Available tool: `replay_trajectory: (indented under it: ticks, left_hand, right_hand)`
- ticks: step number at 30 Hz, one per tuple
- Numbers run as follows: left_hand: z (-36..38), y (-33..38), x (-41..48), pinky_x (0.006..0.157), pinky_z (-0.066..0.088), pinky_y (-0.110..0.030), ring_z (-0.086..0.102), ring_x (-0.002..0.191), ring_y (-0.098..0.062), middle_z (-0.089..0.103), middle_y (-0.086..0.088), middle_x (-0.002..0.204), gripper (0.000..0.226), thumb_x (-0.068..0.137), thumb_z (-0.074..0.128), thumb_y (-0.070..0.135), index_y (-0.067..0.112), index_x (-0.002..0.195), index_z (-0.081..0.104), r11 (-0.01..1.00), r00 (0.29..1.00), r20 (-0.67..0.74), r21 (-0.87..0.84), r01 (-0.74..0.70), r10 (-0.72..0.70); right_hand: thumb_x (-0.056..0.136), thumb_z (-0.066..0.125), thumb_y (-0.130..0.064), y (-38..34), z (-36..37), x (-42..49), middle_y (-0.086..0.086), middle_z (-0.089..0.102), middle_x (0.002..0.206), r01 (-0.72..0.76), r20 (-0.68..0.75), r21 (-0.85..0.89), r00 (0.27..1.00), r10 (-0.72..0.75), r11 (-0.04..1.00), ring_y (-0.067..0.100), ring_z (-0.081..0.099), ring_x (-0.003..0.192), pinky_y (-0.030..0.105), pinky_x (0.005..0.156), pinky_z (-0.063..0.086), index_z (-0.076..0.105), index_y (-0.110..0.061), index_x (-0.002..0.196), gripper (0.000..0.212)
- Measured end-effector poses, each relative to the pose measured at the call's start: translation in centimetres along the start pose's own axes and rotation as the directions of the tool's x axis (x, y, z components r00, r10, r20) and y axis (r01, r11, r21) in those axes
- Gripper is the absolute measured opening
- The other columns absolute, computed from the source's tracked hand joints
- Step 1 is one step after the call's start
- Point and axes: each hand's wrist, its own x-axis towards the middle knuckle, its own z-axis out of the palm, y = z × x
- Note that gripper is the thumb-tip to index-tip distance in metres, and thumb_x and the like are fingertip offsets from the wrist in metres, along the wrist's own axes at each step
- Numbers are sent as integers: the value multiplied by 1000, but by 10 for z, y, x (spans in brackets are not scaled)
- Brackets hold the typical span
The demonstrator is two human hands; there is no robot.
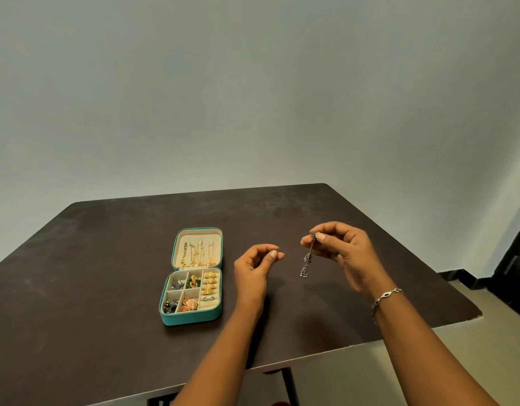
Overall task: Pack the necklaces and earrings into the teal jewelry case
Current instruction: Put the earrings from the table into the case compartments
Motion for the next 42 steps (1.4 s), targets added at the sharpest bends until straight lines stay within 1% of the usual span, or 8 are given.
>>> replay_trajectory:
  ticks: [4, 9, 13, 19, 24, 32, 36, 42]
  left_hand:
    - [2, 11, 1, 64, 50, -12, 68, 73, -6, 73, 0, 71, 9, 86, 57, 0, 5, 88, 64, 998, 997, 71, -63, 16, -11]
    - [2, 21, 2, 68, 53, -15, 70, 78, -14, 73, -9, 82, 15, 86, 58, 7, 0, 97, 66, 993, 990, 130, -90, 75, -63]
    - [0, 26, 2, 75, 56, -23, 70, 85, -21, 73, -11, 89, 16, 87, 56, 6, 3, 99, 66, 978, 973, 203, -155, 142, -109]
    - [-2, 31, 3, 78, 57, -30, 70, 86, -20, 73, -11, 92, 17, 89, 53, 6, 6, 101, 65, 966, 967, 216, -188, 176, -134]
    - [-2, 34, 4, 74, 58, -33, 69, 91, -18, 73, -8, 95, 20, 92, 47, 7, 8, 103, 63, 919, 947, 235, -278, 280, -218]
    - [-6, 39, 4, 76, 58, -41, 66, 99, -23, 67, -14, 110, 27, 93, 40, 2, 3, 114, 57, 820, 904, 317, -406, 404, -288]
    - [-9, 38, 3, 82, 56, -39, 65, 102, -27, 67, -12, 111, 29, 92, 39, -3, 4, 114, 57, 834, 899, 342, -382, 398, -273]
    - [-13, 39, 3, 84, 55, -35, 68, 95, -26, 68, -11, 110, 26, 89, 47, -3, 5, 110, 59, 902, 925, 323, -306, 304, -202]
  right_hand:
    - [86, 53, 2, 1, 3, -1, 8, 73, 75, -18, 7, -20, 1000, 18, 1000, 20, 70, 78, 26, 71, 55, 62, -3, 86, 11]
    - [86, 51, 4, 2, 5, -1, 10, 72, 74, -16, -9, -29, 1000, 16, 999, 25, 70, 74, 29, 75, 57, 63, 0, 89, 13]
    - [87, 51, 3, 3, 4, -1, 12, 72, 76, -34, -9, -19, 999, 34, 999, 26, 70, 71, 28, 71, 58, 64, 2, 92, 14]
    - [89, 48, 0, 3, 4, 0, 12, 73, 82, -73, -10, -12, 997, 73, 997, 26, 71, 75, 31, 72, 58, 65, -3, 94, 17]
    - [93, 41, 0, 1, 5, -1, 8, 73, 82, -107, 1, 7, 994, 107, 994, 22, 71, 73, 31, 68, 58, 64, -4, 97, 23]
    - [95, 37, -2, -4, 7, -2, 7, 73, 91, -150, 7, 74, 989, 150, 986, 23, 71, 75, 35, 67, 57, 62, -5, 102, 26]
    - [95, 37, -3, -4, 8, -3, 6, 73, 90, -152, 9, 64, 988, 152, 986, 22, 71, 76, 33, 67, 57, 62, -5, 102, 26]
    - [95, 37, -2, -3, 11, -4, 8, 73, 93, -143, -1, 39, 990, 143, 989, 24, 71, 79, 31, 69, 59, 62, -6, 102, 27]
